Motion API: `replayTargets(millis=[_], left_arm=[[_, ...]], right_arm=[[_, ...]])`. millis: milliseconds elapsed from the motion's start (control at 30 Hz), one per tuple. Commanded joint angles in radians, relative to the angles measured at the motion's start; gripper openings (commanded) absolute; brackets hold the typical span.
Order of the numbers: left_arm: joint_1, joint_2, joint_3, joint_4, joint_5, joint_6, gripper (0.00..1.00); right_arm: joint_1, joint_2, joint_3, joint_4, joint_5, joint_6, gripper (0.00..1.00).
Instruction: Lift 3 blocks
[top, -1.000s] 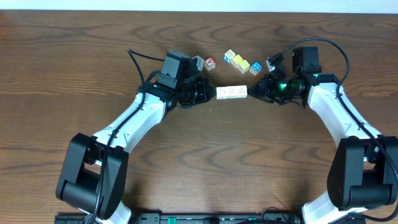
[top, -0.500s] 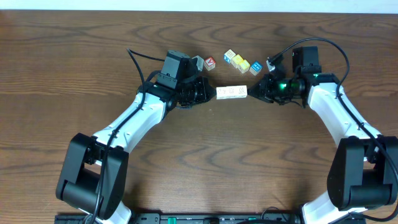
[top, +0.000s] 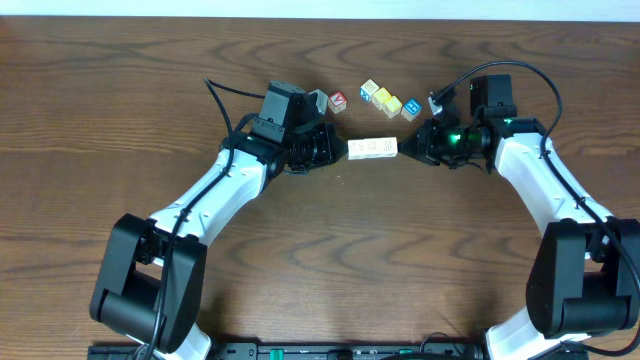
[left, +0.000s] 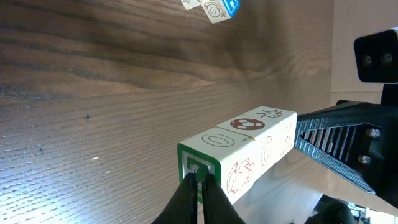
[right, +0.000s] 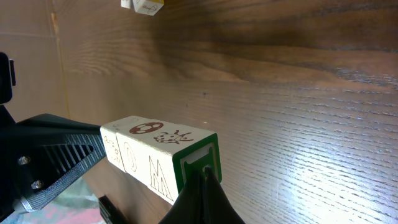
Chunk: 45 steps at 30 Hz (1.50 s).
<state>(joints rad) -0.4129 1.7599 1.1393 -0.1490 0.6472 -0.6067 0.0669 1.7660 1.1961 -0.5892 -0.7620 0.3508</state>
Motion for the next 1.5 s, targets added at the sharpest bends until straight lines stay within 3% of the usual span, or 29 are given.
replayTargets(millis=[0, 1467], left_arm=[[-0.038, -0.009, 0.000, 0.016, 0.074, -0.009, 0.07], [-0.038, 0.034, -0.003, 0.016, 0.074, -0.008, 0.07]], right_arm=[[0.066, -0.016, 0.015, 0.003, -0.132, 0.016, 0.01], [0.066, -0.016, 0.014, -0.001, -0.072, 0.019, 0.01]])
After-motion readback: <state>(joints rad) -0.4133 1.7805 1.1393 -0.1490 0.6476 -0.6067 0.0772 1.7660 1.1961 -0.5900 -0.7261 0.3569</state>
